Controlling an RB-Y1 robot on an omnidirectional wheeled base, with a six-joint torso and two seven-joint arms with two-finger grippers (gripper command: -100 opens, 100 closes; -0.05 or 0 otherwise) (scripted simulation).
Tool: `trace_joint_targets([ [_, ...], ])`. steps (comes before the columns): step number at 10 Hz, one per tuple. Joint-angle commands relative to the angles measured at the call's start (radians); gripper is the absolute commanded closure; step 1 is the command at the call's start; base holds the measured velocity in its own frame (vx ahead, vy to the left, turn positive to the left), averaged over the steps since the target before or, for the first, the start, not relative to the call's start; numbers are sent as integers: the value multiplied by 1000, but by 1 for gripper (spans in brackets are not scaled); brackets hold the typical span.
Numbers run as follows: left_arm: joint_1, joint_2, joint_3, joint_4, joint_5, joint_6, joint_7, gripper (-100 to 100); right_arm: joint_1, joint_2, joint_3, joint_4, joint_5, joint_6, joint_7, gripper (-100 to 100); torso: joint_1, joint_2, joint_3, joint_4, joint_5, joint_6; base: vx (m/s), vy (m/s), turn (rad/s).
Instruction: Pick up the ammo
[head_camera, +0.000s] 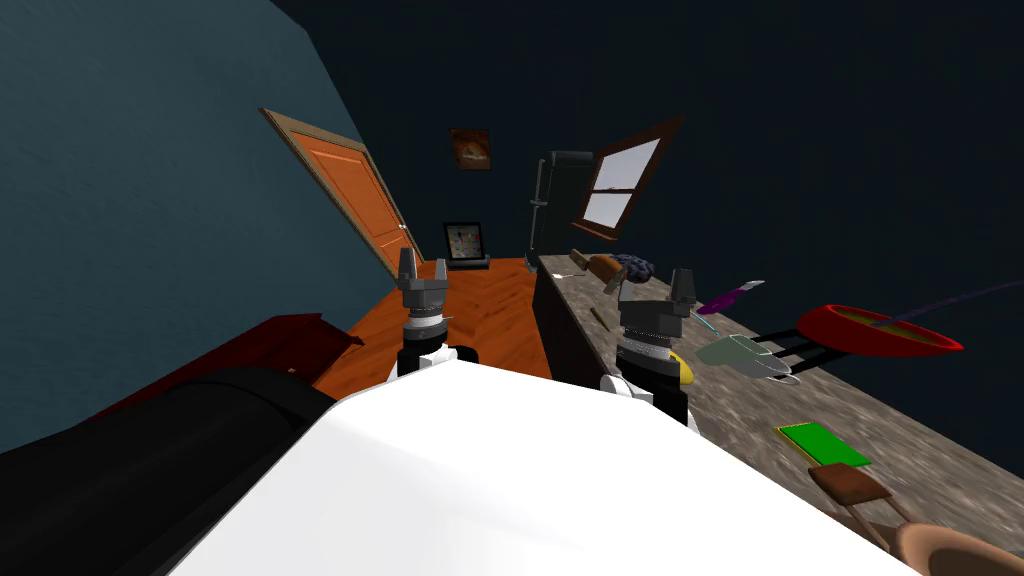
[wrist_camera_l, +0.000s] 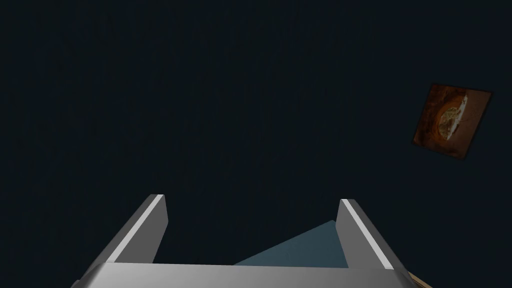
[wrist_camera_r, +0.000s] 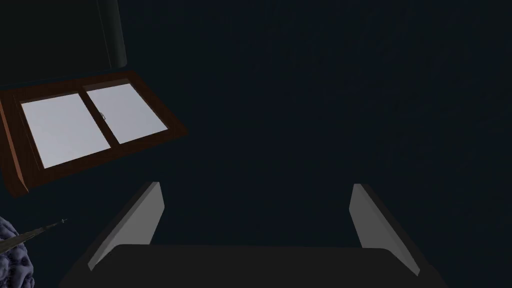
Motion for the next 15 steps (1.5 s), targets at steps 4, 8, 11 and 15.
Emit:
trace_joint_targets([
  [4, 0, 0, 0, 0, 0, 0, 0, 0, 50, -91, -17, -22, -18, 26, 20, -100, 6, -4, -2, -1, 1, 0, 58, 79, 23],
  [8, 0, 0, 0, 0, 0, 0, 0, 0, 151, -167, -51, -50, -41, 79, 56, -100, 11, -9, -5, -2, 3, 0, 115, 130, 46],
  [11, 0, 0, 0, 0, 0, 0, 0, 0, 185, -185, -62, -56, -46, 96, 67, -100, 0, -1, -1, 0, 0, 0, 32, -7, 32],
  [15, 0, 0, 0, 0, 0, 0, 0, 0, 185, -185, -62, -56, -46, 96, 67, -100, 0, 0, 0, 0, 0, 0, 20, 4, -11],
])
